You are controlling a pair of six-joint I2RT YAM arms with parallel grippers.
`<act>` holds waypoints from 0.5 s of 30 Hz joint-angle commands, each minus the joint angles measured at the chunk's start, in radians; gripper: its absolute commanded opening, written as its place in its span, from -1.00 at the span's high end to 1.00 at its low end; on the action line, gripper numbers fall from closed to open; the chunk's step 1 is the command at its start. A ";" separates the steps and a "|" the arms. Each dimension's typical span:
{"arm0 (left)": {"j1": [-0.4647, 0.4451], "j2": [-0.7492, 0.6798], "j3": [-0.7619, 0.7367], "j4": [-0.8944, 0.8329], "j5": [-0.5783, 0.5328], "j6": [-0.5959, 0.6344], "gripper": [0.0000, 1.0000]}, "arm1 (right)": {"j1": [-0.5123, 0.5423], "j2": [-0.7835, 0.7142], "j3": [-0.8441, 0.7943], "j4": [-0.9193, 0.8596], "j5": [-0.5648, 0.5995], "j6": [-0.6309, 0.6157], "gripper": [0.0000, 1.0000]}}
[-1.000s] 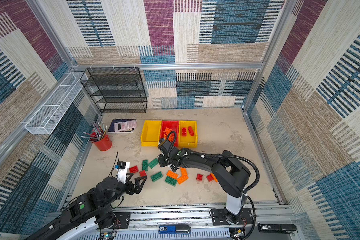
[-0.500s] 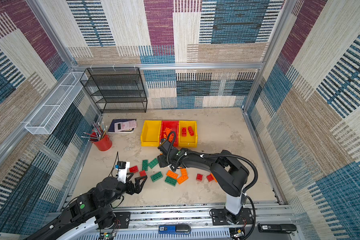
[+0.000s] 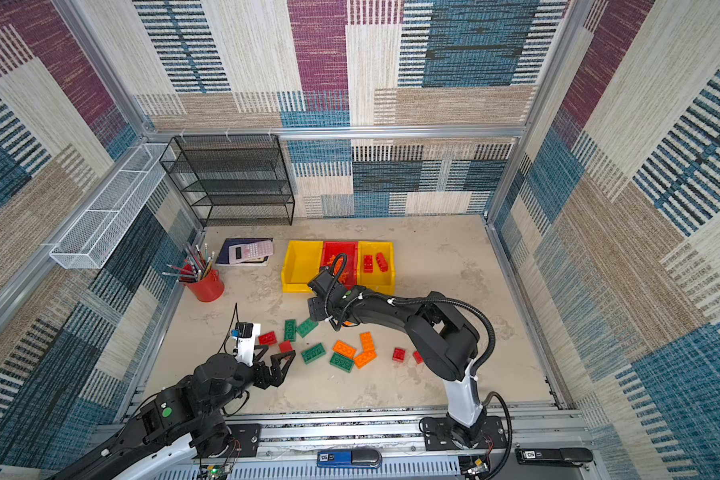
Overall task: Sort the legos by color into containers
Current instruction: 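Lower the right gripper to the orange bricks near the green bricks and grasp one, then carry the orange brick with the right gripper into the red bin and release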
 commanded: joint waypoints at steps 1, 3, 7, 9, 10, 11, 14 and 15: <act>0.000 -0.013 -0.003 0.012 -0.008 0.009 -0.98 | 0.007 0.020 0.024 -0.036 0.020 0.051 -0.59; 0.000 -0.031 -0.012 0.011 -0.006 0.006 -0.98 | 0.007 0.024 0.025 -0.050 0.044 0.065 -0.58; 0.000 -0.076 -0.035 0.009 -0.006 0.000 -0.98 | 0.008 0.045 0.037 -0.076 0.044 0.071 -0.58; 0.001 -0.092 -0.040 0.004 -0.008 0.002 -0.98 | 0.009 0.062 0.048 -0.086 0.043 0.076 -0.57; 0.000 -0.097 -0.042 0.000 -0.008 0.004 -0.98 | 0.009 0.070 0.053 -0.092 0.045 0.078 -0.57; 0.000 -0.103 -0.041 -0.004 -0.009 0.006 -0.98 | 0.009 0.077 0.057 -0.095 0.046 0.081 -0.56; 0.001 -0.108 -0.037 -0.015 -0.011 0.014 -0.98 | 0.009 0.092 0.070 -0.100 0.053 0.091 -0.51; 0.000 -0.107 -0.036 -0.017 -0.011 0.018 -0.98 | 0.009 0.100 0.076 -0.103 0.054 0.094 -0.48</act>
